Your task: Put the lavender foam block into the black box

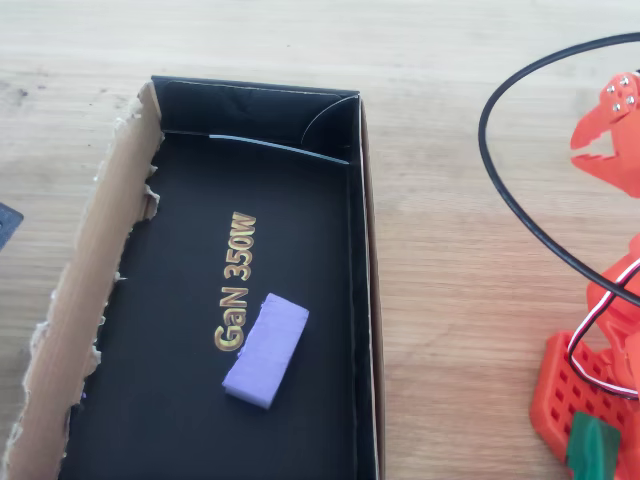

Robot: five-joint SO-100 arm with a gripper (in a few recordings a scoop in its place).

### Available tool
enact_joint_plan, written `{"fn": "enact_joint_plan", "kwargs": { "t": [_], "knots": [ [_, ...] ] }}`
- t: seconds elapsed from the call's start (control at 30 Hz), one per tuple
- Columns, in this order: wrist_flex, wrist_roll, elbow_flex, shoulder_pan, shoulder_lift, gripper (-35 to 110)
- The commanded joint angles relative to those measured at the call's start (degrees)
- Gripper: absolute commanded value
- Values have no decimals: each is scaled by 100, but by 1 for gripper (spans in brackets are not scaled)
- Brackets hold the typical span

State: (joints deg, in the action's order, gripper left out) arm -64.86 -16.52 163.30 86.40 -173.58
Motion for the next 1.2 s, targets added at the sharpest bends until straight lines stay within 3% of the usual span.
{"fn": "enact_joint_plan", "kwargs": {
  "t": [0.0, 0.27, 0.53, 1.0, 1.07, 1.17],
  "knots": [
    [167, -325, -44, -62, -62, 0],
    [677, 422, -545, 26, 255, 0],
    [826, 615, -3437, 457, 4500, 0],
    [1248, 1107, -3981, -35, 5010, 0],
    [1248, 958, -3929, -53, 4948, 9],
    [1222, 879, -3894, -53, 4922, 11]
  ]
}}
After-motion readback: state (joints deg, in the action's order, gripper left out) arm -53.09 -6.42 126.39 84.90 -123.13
